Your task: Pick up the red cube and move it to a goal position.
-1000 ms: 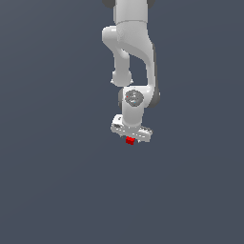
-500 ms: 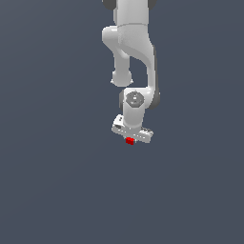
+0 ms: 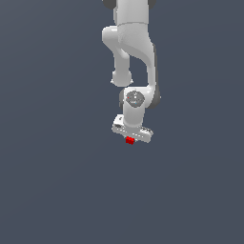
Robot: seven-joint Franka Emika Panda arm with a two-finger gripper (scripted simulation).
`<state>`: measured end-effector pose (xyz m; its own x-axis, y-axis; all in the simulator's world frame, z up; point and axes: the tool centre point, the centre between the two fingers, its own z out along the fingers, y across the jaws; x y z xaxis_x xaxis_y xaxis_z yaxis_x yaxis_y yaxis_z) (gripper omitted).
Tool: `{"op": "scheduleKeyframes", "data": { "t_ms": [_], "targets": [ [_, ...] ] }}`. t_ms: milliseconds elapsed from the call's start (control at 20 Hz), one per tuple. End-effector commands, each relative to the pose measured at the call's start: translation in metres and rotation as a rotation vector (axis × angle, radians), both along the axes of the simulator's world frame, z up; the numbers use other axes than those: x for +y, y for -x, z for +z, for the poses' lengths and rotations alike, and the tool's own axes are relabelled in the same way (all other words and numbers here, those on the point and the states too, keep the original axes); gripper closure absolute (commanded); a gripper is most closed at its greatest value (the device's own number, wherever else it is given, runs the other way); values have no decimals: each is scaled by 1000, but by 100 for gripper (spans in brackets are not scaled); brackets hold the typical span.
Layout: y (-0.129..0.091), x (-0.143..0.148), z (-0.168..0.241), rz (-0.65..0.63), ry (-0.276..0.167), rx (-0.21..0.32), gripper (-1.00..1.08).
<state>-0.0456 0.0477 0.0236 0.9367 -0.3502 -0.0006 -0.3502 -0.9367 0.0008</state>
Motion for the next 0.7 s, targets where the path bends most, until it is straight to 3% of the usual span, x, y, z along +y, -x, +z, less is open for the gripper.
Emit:
{"op": "scheduleKeyframes", "data": {
  "t_ms": [0, 650],
  "targets": [
    [0, 1, 6, 0, 0, -1, 108],
    [13, 9, 87, 0, 0, -1, 108]
  ]
}}
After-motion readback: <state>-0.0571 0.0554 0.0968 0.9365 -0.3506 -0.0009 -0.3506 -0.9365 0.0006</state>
